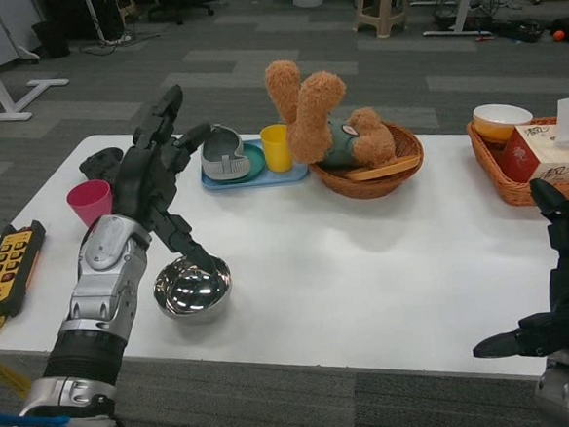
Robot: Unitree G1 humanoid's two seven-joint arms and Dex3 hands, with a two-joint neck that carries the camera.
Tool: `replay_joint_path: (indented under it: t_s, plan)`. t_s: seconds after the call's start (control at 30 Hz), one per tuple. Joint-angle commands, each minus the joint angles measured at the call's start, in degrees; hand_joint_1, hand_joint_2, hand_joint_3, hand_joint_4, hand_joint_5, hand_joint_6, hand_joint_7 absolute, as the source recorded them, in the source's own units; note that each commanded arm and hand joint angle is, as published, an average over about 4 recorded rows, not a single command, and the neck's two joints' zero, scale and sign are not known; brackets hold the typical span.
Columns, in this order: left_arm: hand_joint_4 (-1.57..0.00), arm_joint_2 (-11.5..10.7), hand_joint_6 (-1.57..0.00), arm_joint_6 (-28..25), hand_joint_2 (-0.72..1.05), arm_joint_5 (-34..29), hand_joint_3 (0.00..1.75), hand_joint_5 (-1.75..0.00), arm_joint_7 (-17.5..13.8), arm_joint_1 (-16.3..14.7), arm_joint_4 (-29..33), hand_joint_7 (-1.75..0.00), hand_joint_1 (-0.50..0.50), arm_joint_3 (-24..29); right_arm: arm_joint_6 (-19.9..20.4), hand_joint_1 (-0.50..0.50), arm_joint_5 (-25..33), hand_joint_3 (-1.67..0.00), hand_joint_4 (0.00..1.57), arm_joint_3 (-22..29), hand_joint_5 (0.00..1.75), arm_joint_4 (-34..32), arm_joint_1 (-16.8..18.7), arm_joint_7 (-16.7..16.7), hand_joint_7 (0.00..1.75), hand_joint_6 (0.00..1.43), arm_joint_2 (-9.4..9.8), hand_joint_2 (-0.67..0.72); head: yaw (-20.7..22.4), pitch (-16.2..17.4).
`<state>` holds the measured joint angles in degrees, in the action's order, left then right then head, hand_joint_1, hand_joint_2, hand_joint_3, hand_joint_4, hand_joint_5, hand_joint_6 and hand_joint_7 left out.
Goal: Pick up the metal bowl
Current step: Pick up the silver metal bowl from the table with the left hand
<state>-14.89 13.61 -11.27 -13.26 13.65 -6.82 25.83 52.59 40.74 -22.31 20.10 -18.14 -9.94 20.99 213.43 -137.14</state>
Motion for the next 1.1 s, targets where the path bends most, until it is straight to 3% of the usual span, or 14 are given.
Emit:
replay_joint_path:
  t_s: [0.03,0.17,0.2,0.27,0.3,0.33,0.4,0.53,0.77,0.97,1.1]
  plan:
    - [0.0,-0.2,0.0,-0.6,0.21,1.8,0.09,-0.31,-0.5,-0.4,0.4,-0.14,-0.5,1.0,0.6,0.21,0.4,-0.24,0.34,0.1,0.58,0.1,0.7,-0.1,0.56,0.0,0.39,0.66,-0.1,0.1]
    - [0.0,-0.1,0.0,-4.1,0.34,2.9,0.09,-0.33,-2.1,-0.4,1.1,-0.14,-0.5,1.2,0.6,0.21,0.4,-0.24,0.34,0.1,0.61,0.1,0.7,-0.1,0.56,0.0,0.37,0.66,-0.1,0.3]
    - [0.0,-0.1,0.0,-5.1,0.34,4.3,0.22,-0.36,-2.3,-0.4,1.5,-0.14,-0.5,1.4,0.6,0.21,0.4,-0.24,0.34,0.1,0.61,0.1,0.7,-0.1,0.56,0.0,0.37,0.66,-0.1,0.4]
    - [0.0,0.0,0.0,-6.1,0.38,7.7,0.96,-0.46,-2.6,-0.5,2.2,-0.14,-0.5,2.0,0.6,0.21,0.4,-0.24,0.34,0.1,0.63,0.1,0.7,-0.1,0.56,0.0,0.37,0.66,-0.1,0.5]
    - [0.0,0.1,0.0,-6.1,0.41,9.7,0.96,-0.49,-2.7,-0.5,2.3,-0.14,-0.5,2.4,0.6,0.21,0.4,-0.24,0.34,0.1,0.63,0.1,0.7,-0.1,0.56,0.0,0.37,0.66,-0.1,0.5]
    - [0.0,0.1,0.0,-6.0,0.43,11.5,0.81,-0.46,-3.2,-0.5,2.4,-0.14,-0.5,2.8,0.6,0.21,0.4,-0.24,0.34,0.1,0.65,0.0,0.7,-0.1,0.56,0.0,0.37,0.66,-0.1,0.5]
    - [0.0,0.1,0.0,-6.1,0.38,14.1,0.02,-0.31,-4.0,-0.5,2.8,-0.14,-0.5,3.4,0.7,0.21,0.4,-0.2,0.34,0.1,0.65,0.0,0.7,-0.1,0.56,0.0,0.37,0.66,-0.1,0.5]
    - [0.0,0.1,0.0,-6.3,0.34,13.9,0.09,0.0,-4.9,-0.4,3.1,-0.14,-0.5,4.2,0.6,0.21,0.4,-0.22,0.34,0.1,0.61,0.0,0.7,-0.1,0.56,0.0,0.37,0.66,-0.1,0.5]
    - [0.0,0.2,0.0,-2.8,0.07,11.7,0.09,0.0,-5.2,0.0,1.9,-0.14,-0.5,3.7,0.7,0.2,0.4,-0.24,0.34,0.1,0.68,0.0,0.7,-0.1,0.56,0.0,0.37,0.66,0.1,0.4]
    - [0.0,0.2,0.0,-2.4,0.14,8.9,0.09,0.0,-5.2,0.2,0.5,-0.16,-0.5,2.7,0.7,0.21,0.4,-0.18,0.34,0.1,0.68,0.0,0.7,-0.1,0.56,0.0,0.37,0.66,0.1,0.6]
    - [0.0,0.3,0.0,-2.6,0.29,7.5,0.09,-0.21,-5.2,0.2,0.1,-0.3,-0.5,2.6,0.6,0.21,0.4,-0.22,0.34,0.1,0.68,0.0,0.7,-0.1,0.56,0.0,0.37,0.66,0.2,0.8]
